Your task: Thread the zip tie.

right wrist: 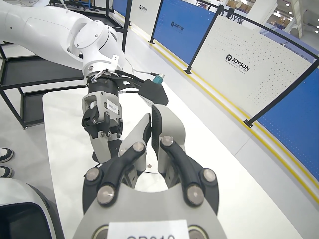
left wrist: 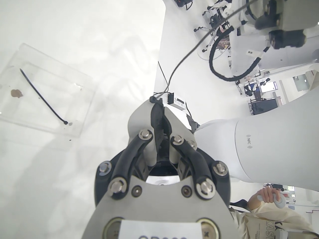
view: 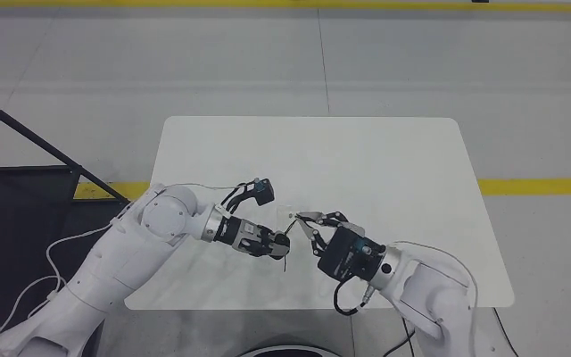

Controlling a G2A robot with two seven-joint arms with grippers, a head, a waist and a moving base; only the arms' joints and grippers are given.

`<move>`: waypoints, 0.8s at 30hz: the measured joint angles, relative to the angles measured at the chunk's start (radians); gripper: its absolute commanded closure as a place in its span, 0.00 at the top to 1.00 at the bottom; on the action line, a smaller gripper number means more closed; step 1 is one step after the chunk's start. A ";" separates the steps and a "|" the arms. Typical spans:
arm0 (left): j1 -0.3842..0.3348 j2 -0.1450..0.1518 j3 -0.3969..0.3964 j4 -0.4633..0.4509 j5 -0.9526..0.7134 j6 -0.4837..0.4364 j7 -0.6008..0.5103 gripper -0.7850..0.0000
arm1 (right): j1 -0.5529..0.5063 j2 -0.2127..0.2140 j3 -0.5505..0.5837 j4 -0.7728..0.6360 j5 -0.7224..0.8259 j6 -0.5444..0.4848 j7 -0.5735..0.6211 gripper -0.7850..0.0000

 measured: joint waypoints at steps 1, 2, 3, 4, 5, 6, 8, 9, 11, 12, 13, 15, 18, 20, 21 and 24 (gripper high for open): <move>0.000 0.000 0.000 -0.001 0.001 0.000 -0.001 0.00 | -0.001 0.001 0.000 0.000 -0.003 -0.005 -0.004 0.00; 0.000 0.000 0.000 -0.002 0.001 0.000 -0.002 0.00 | -0.002 0.003 0.001 -0.001 -0.007 -0.011 -0.009 0.00; -0.001 0.000 -0.001 -0.002 0.002 0.000 -0.002 0.00 | -0.003 0.004 0.002 -0.002 -0.010 -0.015 -0.012 0.00; -0.001 -0.001 -0.001 -0.003 0.002 0.000 -0.002 0.00 | -0.004 0.005 0.003 -0.003 -0.013 -0.020 -0.014 0.00; -0.001 -0.001 -0.001 -0.004 0.004 -0.001 -0.003 0.00 | -0.006 0.007 0.004 -0.004 -0.016 -0.027 -0.018 0.00; -0.001 -0.001 -0.002 -0.005 0.005 -0.001 -0.003 0.00 | -0.007 0.008 0.005 -0.004 -0.019 -0.030 -0.020 0.00; -0.001 -0.001 -0.003 -0.006 0.008 -0.001 -0.004 0.00 | -0.008 0.011 0.005 -0.005 -0.021 -0.045 -0.026 0.00; -0.001 -0.001 -0.003 -0.007 0.009 -0.001 -0.004 0.00 | -0.008 0.012 0.006 -0.005 -0.020 -0.052 -0.028 0.00; 0.000 -0.001 -0.004 -0.009 0.011 -0.002 -0.005 0.00 | -0.007 0.015 0.007 -0.004 -0.022 -0.067 -0.030 0.00; 0.000 -0.001 -0.004 -0.010 0.012 -0.002 -0.006 0.00 | -0.007 0.016 0.007 -0.004 -0.023 -0.071 -0.029 0.00; 0.001 -0.001 -0.005 -0.010 0.013 -0.002 -0.006 0.00 | -0.006 0.017 0.006 -0.005 -0.025 -0.076 -0.028 0.00; 0.002 -0.001 -0.006 -0.011 0.014 -0.002 -0.005 0.00 | -0.003 0.020 0.001 -0.005 -0.025 -0.094 -0.029 0.00; 0.003 -0.001 -0.008 -0.012 0.016 -0.003 -0.003 0.00 | 0.002 0.024 -0.002 -0.003 -0.021 -0.121 -0.035 0.00; 0.004 -0.001 -0.009 -0.012 0.017 -0.003 -0.002 0.00 | 0.003 0.026 -0.002 -0.004 -0.019 -0.137 -0.039 0.00; 0.004 -0.001 -0.010 -0.012 0.017 -0.003 -0.001 0.00 | 0.004 0.028 -0.002 -0.004 -0.017 -0.145 -0.043 0.00; 0.006 0.000 -0.013 -0.013 0.021 -0.001 0.001 0.00 | 0.005 0.032 0.001 -0.004 -0.010 -0.170 -0.057 0.00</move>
